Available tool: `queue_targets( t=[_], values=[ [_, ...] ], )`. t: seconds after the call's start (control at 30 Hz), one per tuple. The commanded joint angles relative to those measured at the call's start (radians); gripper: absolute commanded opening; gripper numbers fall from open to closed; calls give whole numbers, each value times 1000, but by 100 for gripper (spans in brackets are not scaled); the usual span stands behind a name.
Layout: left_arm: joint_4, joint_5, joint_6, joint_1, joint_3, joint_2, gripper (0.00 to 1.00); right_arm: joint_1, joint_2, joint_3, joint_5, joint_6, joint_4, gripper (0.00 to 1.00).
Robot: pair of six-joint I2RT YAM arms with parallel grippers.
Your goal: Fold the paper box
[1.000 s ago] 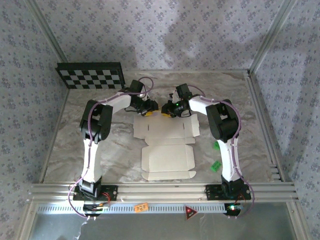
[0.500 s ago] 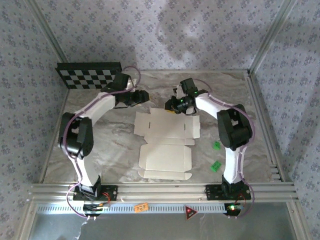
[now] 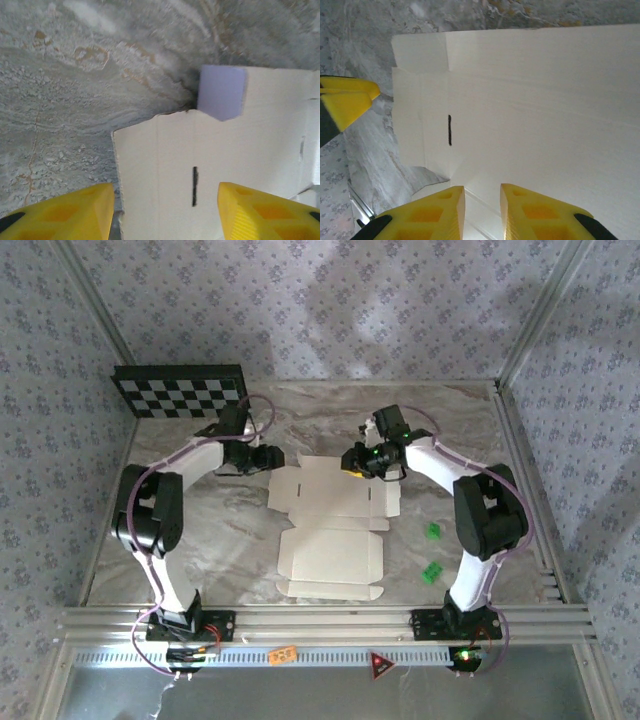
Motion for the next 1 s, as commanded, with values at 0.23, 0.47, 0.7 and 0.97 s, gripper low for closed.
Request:
queue_targets(
  t=[0.23,0.47,0.7,0.97],
  values=[
    [29,65,62,5,16,113,49,-11,-54,-37,28,-24,-19,27],
    [82,116,100,5,-9,90,21,-13,-82,-43,53,-25,-16,26],
    [119,143,146,5,-37,-46,10,-61,-185,-21,81,-98,-69,26],
    [192,278,216,4,-62,-294,7,-134,-408,2,44,-339,-90,28]
  ],
)
